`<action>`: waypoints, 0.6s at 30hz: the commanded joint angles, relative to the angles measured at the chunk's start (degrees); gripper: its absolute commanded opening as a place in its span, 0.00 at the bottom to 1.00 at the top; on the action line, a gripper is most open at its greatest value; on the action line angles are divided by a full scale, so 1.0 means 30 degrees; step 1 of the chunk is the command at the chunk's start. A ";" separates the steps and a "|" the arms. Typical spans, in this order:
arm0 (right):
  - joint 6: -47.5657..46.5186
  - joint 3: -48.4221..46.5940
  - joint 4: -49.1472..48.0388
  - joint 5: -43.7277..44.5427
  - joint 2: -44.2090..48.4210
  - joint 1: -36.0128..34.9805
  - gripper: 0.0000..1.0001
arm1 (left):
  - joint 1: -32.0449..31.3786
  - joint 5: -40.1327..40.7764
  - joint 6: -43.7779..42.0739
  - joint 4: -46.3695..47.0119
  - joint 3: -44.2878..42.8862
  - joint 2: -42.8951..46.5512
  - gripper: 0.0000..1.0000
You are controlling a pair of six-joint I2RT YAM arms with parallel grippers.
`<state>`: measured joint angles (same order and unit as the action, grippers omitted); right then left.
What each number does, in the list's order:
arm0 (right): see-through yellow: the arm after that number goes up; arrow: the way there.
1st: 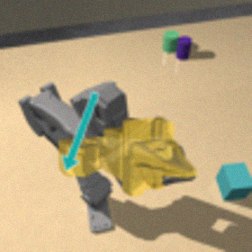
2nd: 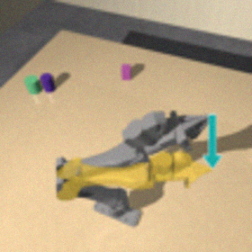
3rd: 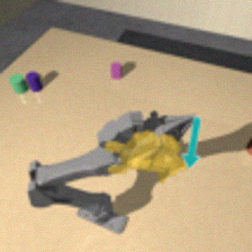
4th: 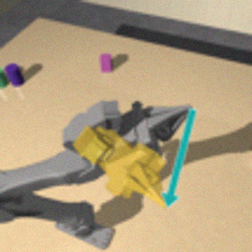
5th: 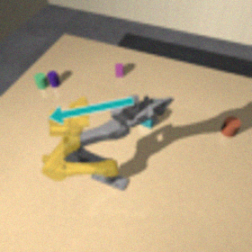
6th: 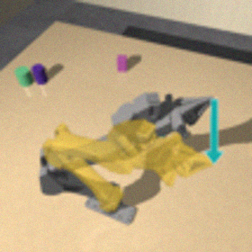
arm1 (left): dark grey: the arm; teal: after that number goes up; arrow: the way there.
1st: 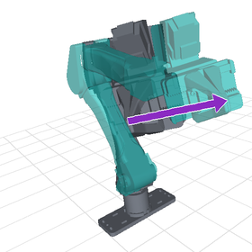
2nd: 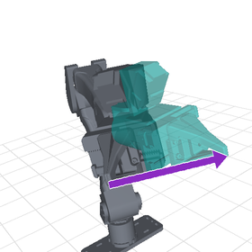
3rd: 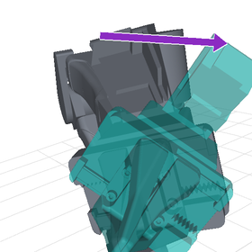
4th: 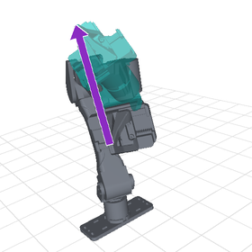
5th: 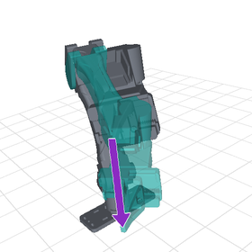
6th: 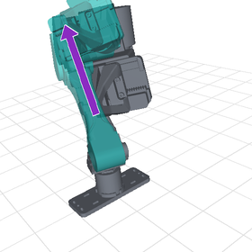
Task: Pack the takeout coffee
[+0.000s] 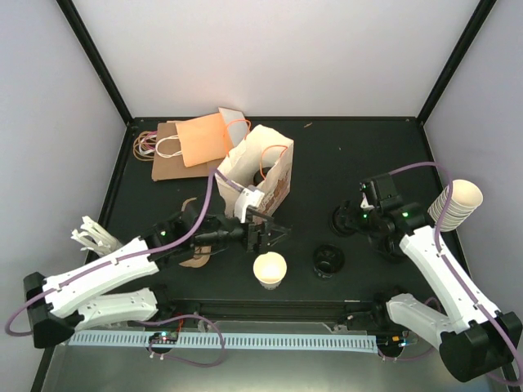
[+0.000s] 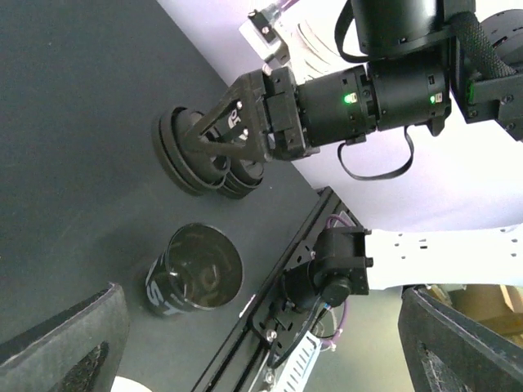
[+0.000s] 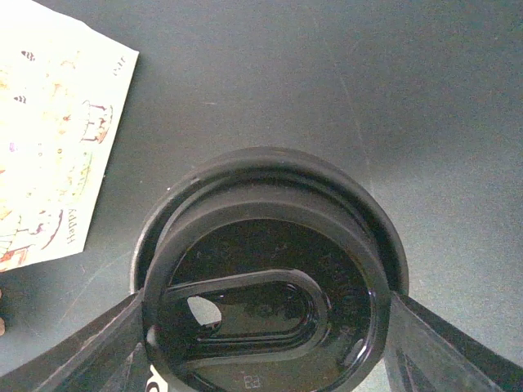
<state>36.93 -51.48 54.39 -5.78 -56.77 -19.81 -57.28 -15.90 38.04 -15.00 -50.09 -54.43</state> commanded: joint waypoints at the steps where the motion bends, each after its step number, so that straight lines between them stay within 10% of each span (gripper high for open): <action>1: -0.0483 -0.0634 -0.0140 -0.0291 0.0398 0.0364 0.73 | -0.0427 0.0732 -0.0923 0.1242 -0.1969 -0.1422 0.91; 18: 0.0074 -0.0315 -0.0406 -0.1284 0.2171 0.1086 0.73 | -0.0746 0.1421 -0.1209 0.2419 -0.5745 -0.7211 0.72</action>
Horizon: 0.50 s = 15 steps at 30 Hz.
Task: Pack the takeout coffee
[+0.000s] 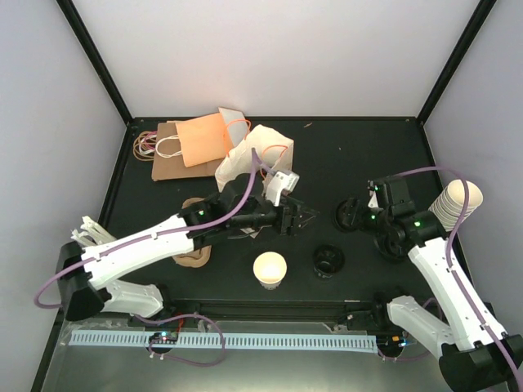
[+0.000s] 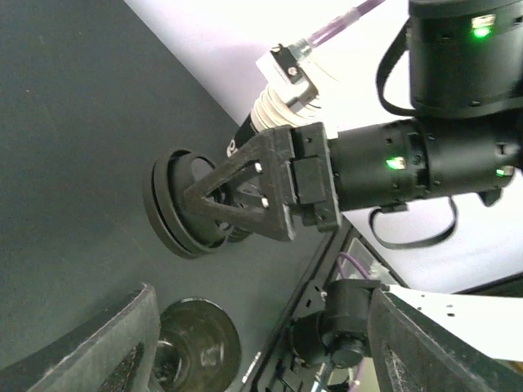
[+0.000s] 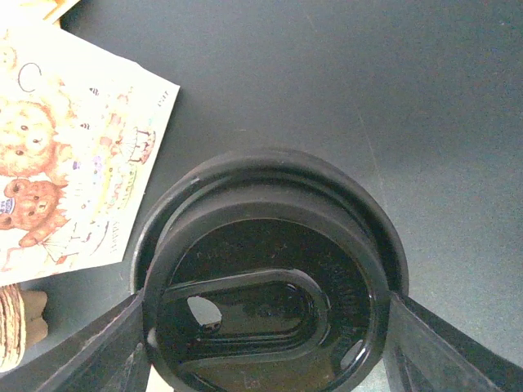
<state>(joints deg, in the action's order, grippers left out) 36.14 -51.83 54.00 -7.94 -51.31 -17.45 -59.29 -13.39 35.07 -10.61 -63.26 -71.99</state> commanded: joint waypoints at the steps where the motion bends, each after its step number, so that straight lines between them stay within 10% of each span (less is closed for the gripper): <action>1: 0.0458 -0.0163 -0.0278 -0.0657 0.0474 0.0356 0.73 | -0.0072 0.0590 -0.0207 0.0966 -0.1617 -0.1729 0.70; 15: 0.2476 0.0176 -0.0057 -0.0517 0.2308 0.1242 0.73 | 0.0507 -0.1116 0.0229 0.0578 -0.4533 -0.6465 0.44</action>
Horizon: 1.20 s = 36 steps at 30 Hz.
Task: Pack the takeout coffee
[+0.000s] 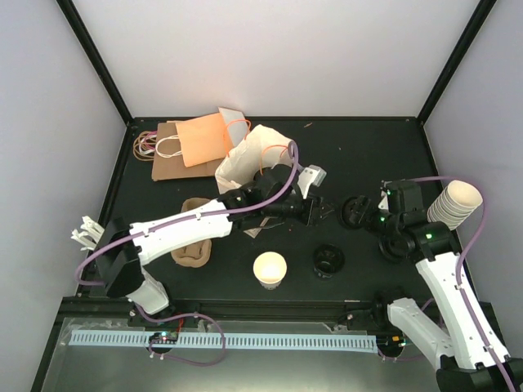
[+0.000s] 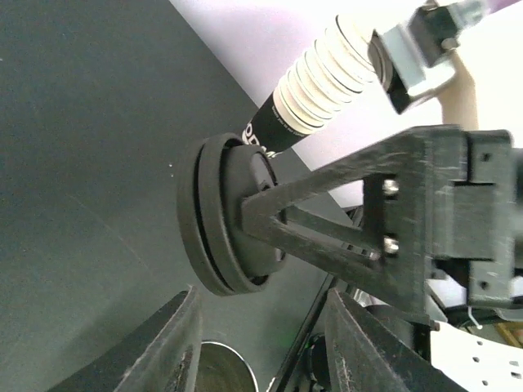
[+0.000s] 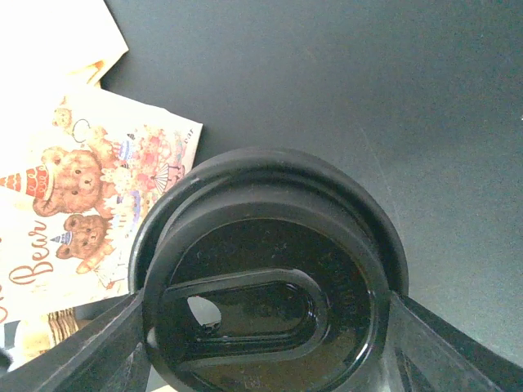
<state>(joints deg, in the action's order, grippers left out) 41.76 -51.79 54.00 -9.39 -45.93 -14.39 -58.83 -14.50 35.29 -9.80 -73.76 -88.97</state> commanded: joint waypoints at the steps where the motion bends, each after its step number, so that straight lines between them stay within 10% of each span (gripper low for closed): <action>1: 0.0585 0.0155 -0.0017 -0.0050 0.0564 0.0227 0.73 | 0.0448 -0.0990 0.0201 0.0312 -0.1136 -0.1027 0.42; 36: 0.0802 0.0070 -0.0071 -0.1512 0.1365 0.0344 0.72 | 0.1064 -0.2694 0.0423 -0.0688 -0.2675 -0.3562 0.22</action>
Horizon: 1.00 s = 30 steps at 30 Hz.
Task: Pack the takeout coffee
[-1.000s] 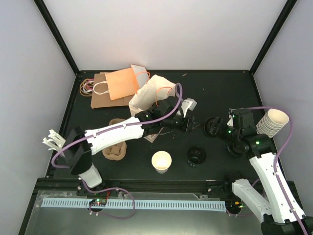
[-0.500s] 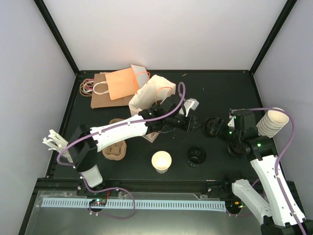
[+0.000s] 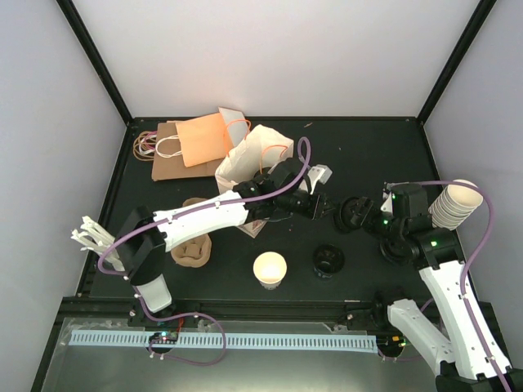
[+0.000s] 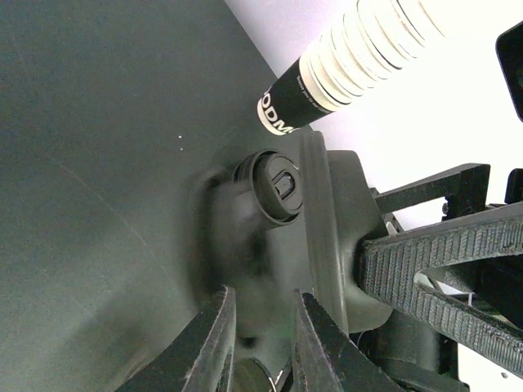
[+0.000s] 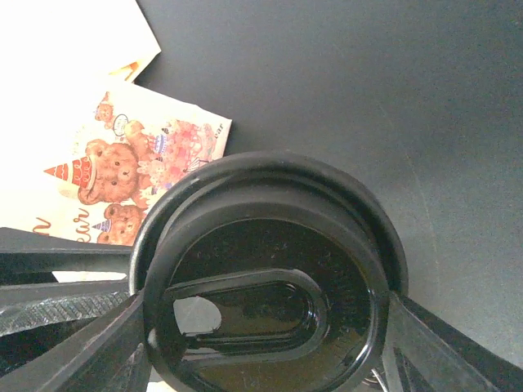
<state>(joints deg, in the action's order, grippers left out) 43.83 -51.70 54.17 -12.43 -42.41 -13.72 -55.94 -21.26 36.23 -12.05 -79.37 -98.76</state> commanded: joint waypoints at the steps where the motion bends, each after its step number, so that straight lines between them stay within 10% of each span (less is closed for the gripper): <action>1: 0.0123 0.0023 -0.0128 -0.0536 0.0192 0.0119 0.72 | 0.0114 -0.0462 0.0126 0.0063 -0.0805 -0.0328 0.22; 16: -0.1369 -0.0962 0.0690 0.1619 -0.0337 0.0119 0.72 | 0.0004 -0.0155 -0.0612 -0.1030 -0.1102 0.0588 0.22; 30: -0.5326 -0.0901 0.0641 -0.2577 -0.1524 -0.0009 0.68 | -0.0542 0.2636 -0.1012 -0.5213 0.1990 0.8967 0.26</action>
<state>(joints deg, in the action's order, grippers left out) 32.21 -54.30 56.58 -13.89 -45.80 -13.74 -57.41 -16.91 33.80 -22.11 -76.47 -78.04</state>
